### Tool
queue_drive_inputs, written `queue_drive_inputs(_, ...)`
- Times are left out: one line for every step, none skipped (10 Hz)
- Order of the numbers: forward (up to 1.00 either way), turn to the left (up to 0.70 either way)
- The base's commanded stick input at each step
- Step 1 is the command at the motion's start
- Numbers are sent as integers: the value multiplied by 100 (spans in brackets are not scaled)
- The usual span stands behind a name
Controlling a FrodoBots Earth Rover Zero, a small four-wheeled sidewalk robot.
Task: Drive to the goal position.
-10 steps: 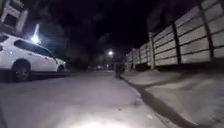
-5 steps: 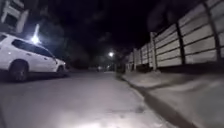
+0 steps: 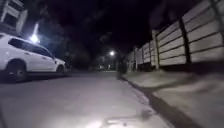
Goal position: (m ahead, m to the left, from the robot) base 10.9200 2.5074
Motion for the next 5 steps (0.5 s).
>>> queue_drive_inputs(50, 0)
queue_drive_inputs(50, 0)
queue_drive_inputs(50, 0)
queue_drive_inputs(50, 0)
queue_drive_inputs(50, 0)
